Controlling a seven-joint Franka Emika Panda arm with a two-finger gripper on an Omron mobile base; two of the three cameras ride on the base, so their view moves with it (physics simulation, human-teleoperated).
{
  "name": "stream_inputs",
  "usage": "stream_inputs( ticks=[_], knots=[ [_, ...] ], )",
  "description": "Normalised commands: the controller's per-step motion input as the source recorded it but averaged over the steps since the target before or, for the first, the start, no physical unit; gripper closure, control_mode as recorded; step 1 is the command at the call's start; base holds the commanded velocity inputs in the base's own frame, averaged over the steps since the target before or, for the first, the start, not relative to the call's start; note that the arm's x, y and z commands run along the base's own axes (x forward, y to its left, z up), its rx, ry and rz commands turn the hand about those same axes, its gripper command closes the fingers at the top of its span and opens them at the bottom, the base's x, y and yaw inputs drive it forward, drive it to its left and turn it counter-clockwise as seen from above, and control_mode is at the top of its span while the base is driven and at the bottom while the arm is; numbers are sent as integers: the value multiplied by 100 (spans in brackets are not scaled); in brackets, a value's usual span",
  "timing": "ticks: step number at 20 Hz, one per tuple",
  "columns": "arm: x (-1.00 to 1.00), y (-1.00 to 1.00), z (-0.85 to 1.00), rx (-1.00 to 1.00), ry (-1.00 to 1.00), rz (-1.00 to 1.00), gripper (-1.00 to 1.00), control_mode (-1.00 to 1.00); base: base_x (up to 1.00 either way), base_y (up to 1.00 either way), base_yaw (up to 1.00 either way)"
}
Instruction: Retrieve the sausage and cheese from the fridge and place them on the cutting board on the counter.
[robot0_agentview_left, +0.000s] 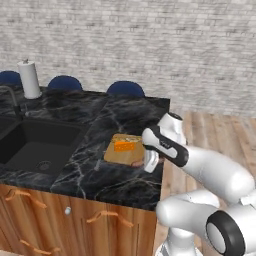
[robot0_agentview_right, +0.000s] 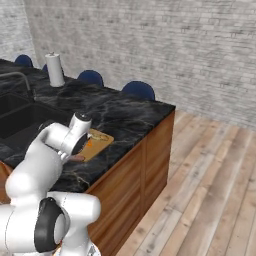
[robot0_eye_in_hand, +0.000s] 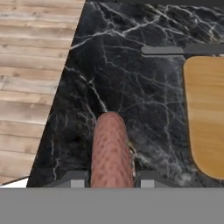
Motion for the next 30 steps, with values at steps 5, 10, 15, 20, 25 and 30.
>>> stream_inputs(
  ticks=[5,10,15,20,25,30],
  knots=[
    [58,-1,-22,1,0,0,100,-100,0,0,0],
    [65,0,-7,0,2,0,100,-100,0,0,0],
    [64,6,-5,0,7,0,100,-100,0,0,0],
    [51,21,-28,0,4,1,100,-100,0,0,0],
    [30,35,-46,0,0,0,100,-100,0,0,0],
    [26,12,-37,0,0,0,100,-100,0,0,0]
  ],
)
